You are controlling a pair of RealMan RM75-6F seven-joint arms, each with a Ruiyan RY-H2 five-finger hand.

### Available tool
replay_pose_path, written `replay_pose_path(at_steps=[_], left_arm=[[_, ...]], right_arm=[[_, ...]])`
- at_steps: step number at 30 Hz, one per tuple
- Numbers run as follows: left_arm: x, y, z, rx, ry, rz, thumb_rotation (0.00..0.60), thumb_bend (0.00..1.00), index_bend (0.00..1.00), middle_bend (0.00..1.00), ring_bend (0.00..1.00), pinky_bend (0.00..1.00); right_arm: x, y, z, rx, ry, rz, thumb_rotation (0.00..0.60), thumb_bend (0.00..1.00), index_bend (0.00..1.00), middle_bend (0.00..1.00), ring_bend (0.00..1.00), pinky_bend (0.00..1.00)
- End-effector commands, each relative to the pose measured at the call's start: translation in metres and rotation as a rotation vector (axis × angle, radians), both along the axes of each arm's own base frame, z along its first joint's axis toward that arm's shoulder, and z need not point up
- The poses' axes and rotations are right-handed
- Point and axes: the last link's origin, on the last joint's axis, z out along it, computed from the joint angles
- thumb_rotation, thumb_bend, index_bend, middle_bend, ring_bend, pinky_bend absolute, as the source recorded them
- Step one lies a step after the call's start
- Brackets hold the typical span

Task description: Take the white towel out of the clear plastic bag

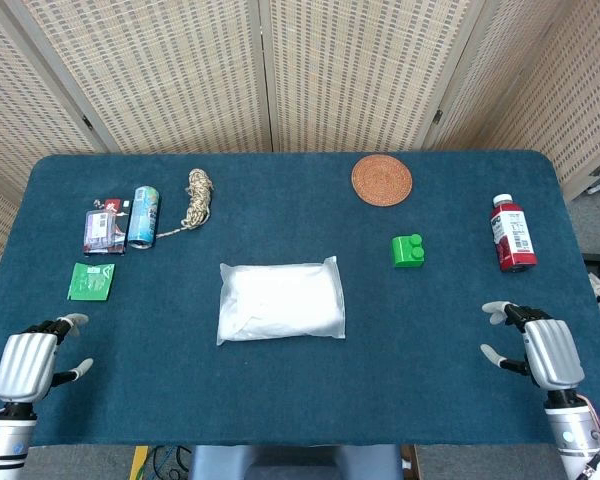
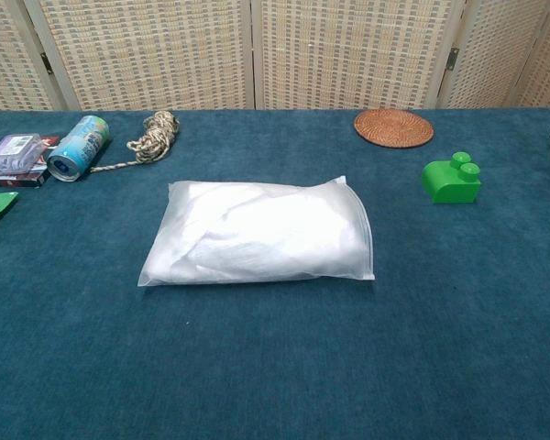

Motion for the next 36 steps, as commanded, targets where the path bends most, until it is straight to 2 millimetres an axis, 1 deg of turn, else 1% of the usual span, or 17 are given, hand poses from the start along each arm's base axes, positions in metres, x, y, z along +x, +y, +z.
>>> replay_pose_path(at_steps=[1,6,8,10,12,14,16,18,19,25,28,32,36], left_arm=[[0.003,0.001,-0.002,0.001,-0.004,-0.01,0.6,0.11,0.33,0.42,0.41,0.38],[0.013,0.002,-0.009,-0.037,-0.085,-0.01,0.6,0.11,0.31,0.4,0.4,0.38],[0.02,0.005,-0.008,-0.046,-0.102,-0.025,0.6,0.1,0.27,0.37,0.39,0.38],[0.029,0.008,-0.009,-0.059,-0.13,-0.041,0.6,0.07,0.23,0.34,0.36,0.38],[0.039,0.013,-0.013,-0.087,-0.158,-0.052,0.6,0.03,0.18,0.29,0.3,0.38],[0.049,0.017,-0.014,-0.135,-0.172,-0.052,0.6,0.01,0.11,0.19,0.2,0.36],[0.062,0.022,-0.016,-0.189,-0.182,-0.058,0.6,0.0,0.02,0.05,0.08,0.28],[0.075,0.028,-0.018,-0.216,-0.198,-0.07,0.6,0.0,0.0,0.0,0.02,0.23],[0.086,0.034,-0.02,-0.229,-0.215,-0.087,0.6,0.0,0.0,0.0,0.0,0.21],[0.129,0.057,-0.031,-0.298,-0.247,-0.154,0.6,0.0,0.0,0.0,0.0,0.17],[0.154,0.069,-0.04,-0.342,-0.258,-0.191,0.6,0.0,0.0,0.0,0.0,0.15],[0.179,0.081,-0.056,-0.398,-0.259,-0.218,0.6,0.0,0.0,0.0,0.0,0.1],[0.199,0.088,-0.072,-0.446,-0.244,-0.237,0.6,0.0,0.0,0.0,0.0,0.08]], right_arm=[[0.002,0.002,-0.001,0.0,0.0,0.013,0.6,0.11,0.38,0.49,0.47,0.51],[0.003,0.002,0.002,0.004,-0.009,0.019,0.6,0.11,0.38,0.49,0.47,0.51],[0.004,0.002,0.004,-0.001,-0.009,0.023,0.6,0.11,0.38,0.49,0.47,0.51],[0.005,0.001,0.007,-0.006,-0.011,0.026,0.6,0.11,0.38,0.49,0.47,0.51],[0.006,0.0,0.009,-0.007,-0.012,0.028,0.6,0.11,0.38,0.49,0.47,0.51],[0.007,-0.001,0.011,-0.01,-0.01,0.032,0.6,0.11,0.38,0.49,0.47,0.51],[0.007,-0.001,0.013,-0.017,-0.008,0.035,0.6,0.11,0.38,0.49,0.47,0.51],[0.008,-0.002,0.014,-0.021,-0.011,0.037,0.6,0.11,0.38,0.49,0.47,0.51],[0.008,-0.002,0.015,-0.022,-0.012,0.037,0.6,0.11,0.38,0.49,0.47,0.51],[0.008,-0.004,0.021,-0.027,-0.002,0.036,0.6,0.11,0.38,0.49,0.47,0.51],[0.009,-0.004,0.023,-0.033,-0.001,0.04,0.6,0.11,0.38,0.49,0.47,0.51],[0.008,-0.004,0.024,-0.03,0.003,0.039,0.6,0.11,0.38,0.49,0.47,0.51],[0.005,-0.004,0.025,-0.03,0.004,0.031,0.6,0.11,0.38,0.49,0.47,0.51]])
